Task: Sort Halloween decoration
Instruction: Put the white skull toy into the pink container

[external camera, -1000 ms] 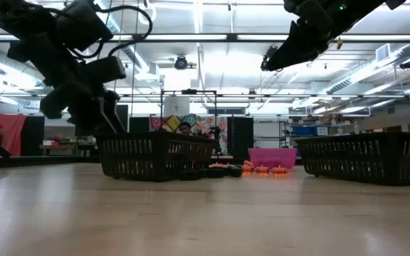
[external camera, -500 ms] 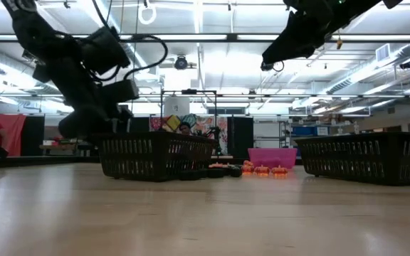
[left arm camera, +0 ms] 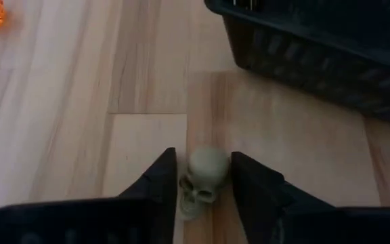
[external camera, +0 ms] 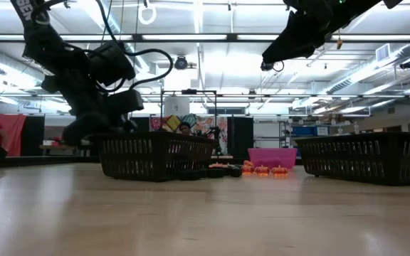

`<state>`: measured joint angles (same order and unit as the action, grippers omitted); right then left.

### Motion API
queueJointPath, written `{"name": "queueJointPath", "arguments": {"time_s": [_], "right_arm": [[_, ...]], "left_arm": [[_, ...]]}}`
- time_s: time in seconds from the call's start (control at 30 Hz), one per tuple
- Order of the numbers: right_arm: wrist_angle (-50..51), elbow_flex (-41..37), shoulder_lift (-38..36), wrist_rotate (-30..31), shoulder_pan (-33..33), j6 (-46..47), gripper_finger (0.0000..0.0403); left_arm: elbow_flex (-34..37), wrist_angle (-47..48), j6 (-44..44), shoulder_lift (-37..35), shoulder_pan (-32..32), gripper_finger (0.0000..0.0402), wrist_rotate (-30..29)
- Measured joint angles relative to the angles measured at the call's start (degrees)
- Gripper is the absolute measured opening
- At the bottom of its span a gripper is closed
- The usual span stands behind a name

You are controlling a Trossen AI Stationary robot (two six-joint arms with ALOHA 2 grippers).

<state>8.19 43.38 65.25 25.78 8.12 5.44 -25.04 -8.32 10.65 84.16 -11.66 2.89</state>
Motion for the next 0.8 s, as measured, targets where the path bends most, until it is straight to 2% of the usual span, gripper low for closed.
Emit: {"name": "queueJointPath", "arguments": {"time_s": [0.23, 0.5, 0.67, 0.8], "right_arm": [[0.0, 0.0, 0.0, 0.0, 0.0, -0.4, 0.0141], [0.0, 0.0, 0.0, 0.0, 0.0, -0.9, 0.0141], [0.0, 0.0, 0.0, 0.0, 0.0, -0.9, 0.0141], [0.0, 0.0, 0.0, 0.0, 0.0, -1.0, 0.0141]], "left_arm": [[0.1, -1.3, -1.4, 0.1, 0.2, 0.0058, -0.3], [0.1, -1.3, -1.6, -0.2, 0.3, 0.0054, -2.2], [-0.9, -0.4, -0.9, -0.1, 0.2, 0.0054, -6.6], [-2.2, -0.8, 0.0, -0.1, 0.2, 0.0053, -13.1]]}}
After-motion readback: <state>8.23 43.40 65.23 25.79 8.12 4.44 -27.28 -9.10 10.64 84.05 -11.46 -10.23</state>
